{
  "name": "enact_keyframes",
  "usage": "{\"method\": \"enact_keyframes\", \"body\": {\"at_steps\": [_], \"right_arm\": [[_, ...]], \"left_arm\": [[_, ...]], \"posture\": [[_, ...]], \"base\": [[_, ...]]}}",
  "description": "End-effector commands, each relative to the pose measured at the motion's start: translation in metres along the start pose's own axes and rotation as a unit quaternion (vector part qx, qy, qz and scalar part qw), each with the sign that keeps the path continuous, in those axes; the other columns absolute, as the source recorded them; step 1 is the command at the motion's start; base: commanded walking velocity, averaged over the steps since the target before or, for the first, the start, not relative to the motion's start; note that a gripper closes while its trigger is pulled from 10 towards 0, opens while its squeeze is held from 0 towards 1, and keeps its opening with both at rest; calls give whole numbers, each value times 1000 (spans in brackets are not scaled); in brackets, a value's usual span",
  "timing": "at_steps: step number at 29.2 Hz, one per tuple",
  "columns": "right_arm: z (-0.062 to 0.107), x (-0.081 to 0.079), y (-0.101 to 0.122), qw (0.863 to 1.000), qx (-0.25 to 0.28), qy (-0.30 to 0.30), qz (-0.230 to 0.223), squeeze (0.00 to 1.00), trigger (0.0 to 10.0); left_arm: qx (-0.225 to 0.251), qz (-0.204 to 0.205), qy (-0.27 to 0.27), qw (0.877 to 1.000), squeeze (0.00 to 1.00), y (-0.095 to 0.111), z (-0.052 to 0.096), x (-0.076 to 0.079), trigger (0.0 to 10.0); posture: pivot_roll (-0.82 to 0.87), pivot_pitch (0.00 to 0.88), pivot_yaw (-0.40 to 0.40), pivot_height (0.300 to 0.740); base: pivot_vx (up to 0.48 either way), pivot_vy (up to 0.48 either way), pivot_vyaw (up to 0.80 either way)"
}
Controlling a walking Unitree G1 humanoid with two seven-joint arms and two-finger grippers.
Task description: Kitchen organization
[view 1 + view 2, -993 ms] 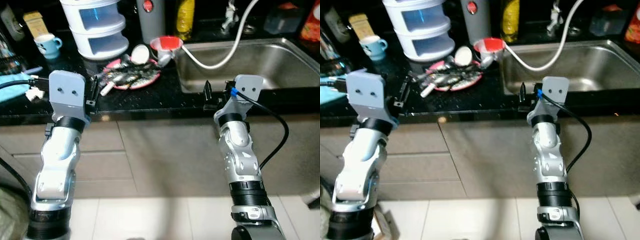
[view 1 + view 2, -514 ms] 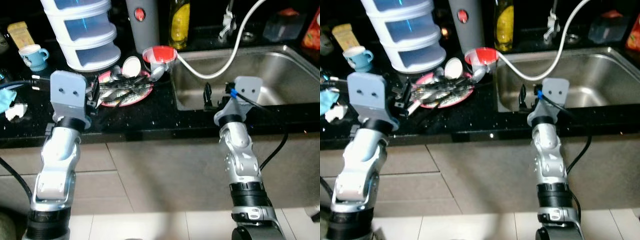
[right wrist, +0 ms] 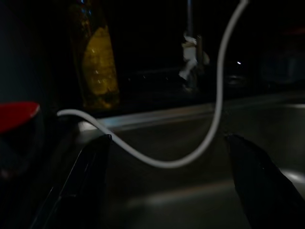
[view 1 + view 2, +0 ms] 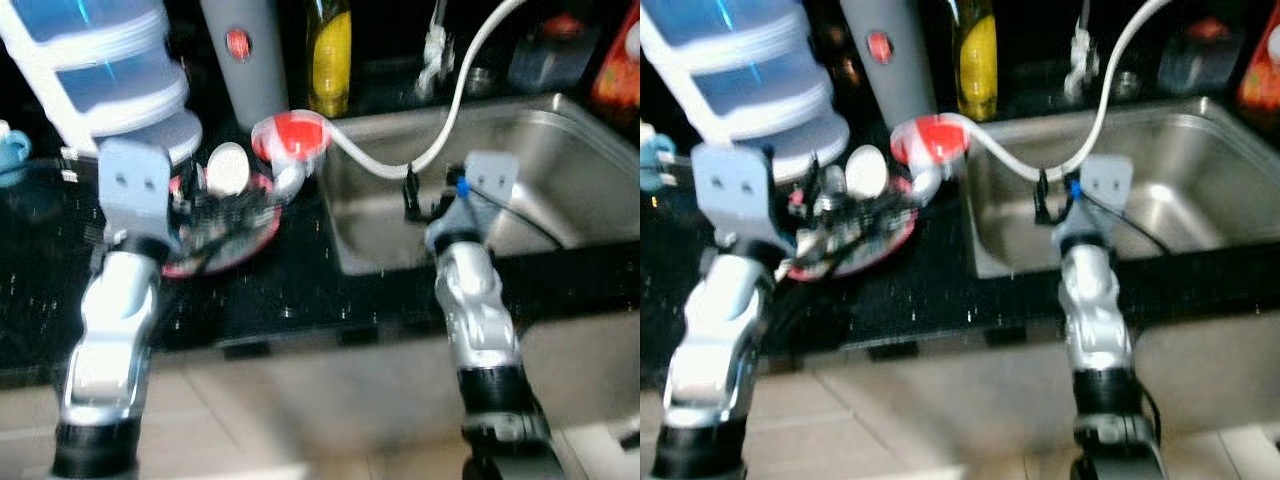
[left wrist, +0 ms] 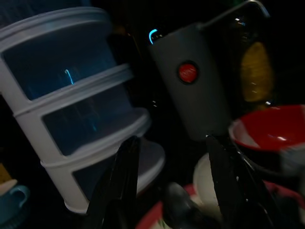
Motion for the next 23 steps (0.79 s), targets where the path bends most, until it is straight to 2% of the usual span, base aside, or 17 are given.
{"method": "enact_keyframes", "body": {"at_steps": [1, 20, 23], "right_arm": [[0, -7, -1, 1000, -2, 10, -5, 0, 10000], [-1, -10, 0, 1000, 0, 14, -6, 0, 10000], [-1, -9, 0, 1000, 0, 14, -5, 0, 10000]], "left_arm": [[-17, -18, 15, 1000, 0, -6, 2, -6, 10000], [-15, -13, 7, 1000, 0, -7, 2, 0, 10000], [-14, -10, 7, 1000, 0, -7, 2, 1, 10000]], "posture": [[154, 0, 85, 740], [154, 0, 81, 740], [154, 0, 80, 740]], "base": [[0, 0, 0], [0, 0, 0], [0, -281, 0]]}}
Point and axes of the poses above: a point about 5 cm out from each wrist's last joint towards the gripper, its own z axis pointing back from the gripper into the wrist, its own y axis along the axis of the wrist's last joint, x = y × z, the point moved 1 cm from there along -z, pointing out of the wrist towards the gripper, and after that the axes turned 12 degrees about z, right-handed, at the moved point
